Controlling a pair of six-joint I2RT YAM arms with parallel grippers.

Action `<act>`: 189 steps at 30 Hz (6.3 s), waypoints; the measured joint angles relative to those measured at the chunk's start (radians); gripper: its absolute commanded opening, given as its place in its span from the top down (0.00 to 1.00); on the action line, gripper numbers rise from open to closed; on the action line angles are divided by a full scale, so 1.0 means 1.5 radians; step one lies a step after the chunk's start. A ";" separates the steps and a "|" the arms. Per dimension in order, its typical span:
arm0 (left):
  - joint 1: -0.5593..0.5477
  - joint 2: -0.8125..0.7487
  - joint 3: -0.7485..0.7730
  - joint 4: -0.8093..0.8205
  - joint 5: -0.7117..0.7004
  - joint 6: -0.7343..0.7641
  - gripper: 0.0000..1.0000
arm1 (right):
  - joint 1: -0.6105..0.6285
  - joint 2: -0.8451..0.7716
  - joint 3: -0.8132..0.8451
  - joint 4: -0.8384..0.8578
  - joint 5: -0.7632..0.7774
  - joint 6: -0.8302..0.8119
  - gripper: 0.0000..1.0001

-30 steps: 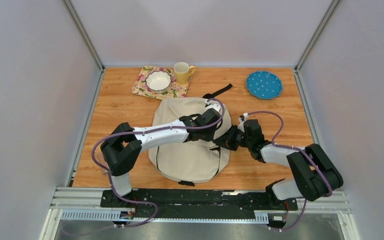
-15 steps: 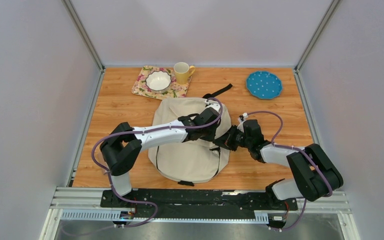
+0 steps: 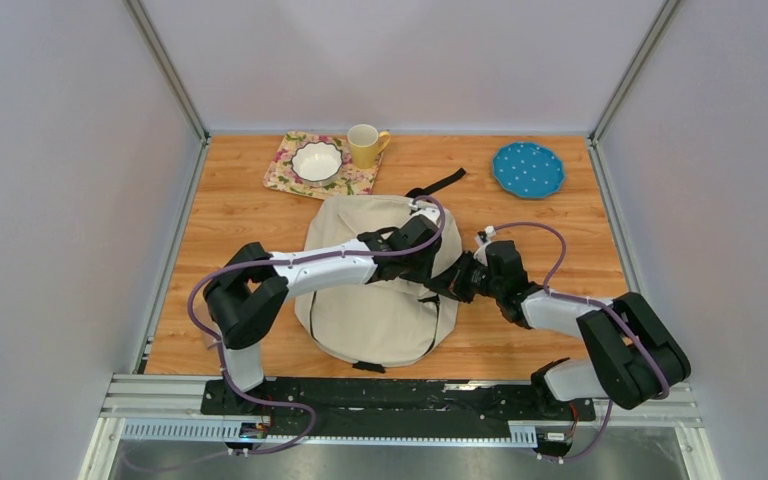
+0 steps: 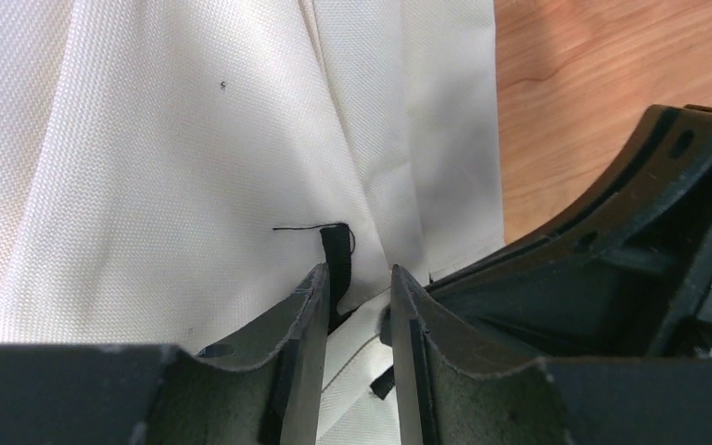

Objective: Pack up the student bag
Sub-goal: Unzip the student bag at the center of the board, then adjust the student bag at the center of the board, then pick up the personal item from the corner of the board.

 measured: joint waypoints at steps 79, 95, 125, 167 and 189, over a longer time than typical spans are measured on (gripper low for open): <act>0.002 -0.147 -0.062 -0.140 -0.172 0.120 1.00 | 0.028 -0.103 0.008 -0.128 0.105 -0.046 1.00; 0.187 -0.436 -0.329 -0.078 -0.110 0.095 0.29 | 0.016 -0.101 0.042 -0.176 0.095 -0.065 0.57; 0.362 -0.636 -0.575 -0.063 0.120 0.039 0.21 | -0.020 -0.339 -0.048 -0.425 0.107 -0.135 0.37; 0.475 -0.702 -0.528 -0.135 0.038 0.161 0.19 | 0.179 0.031 0.435 -0.439 0.223 -0.121 0.20; 0.542 -0.777 -0.549 -0.185 0.026 0.200 0.17 | 0.252 0.270 0.632 -0.441 0.246 -0.101 0.20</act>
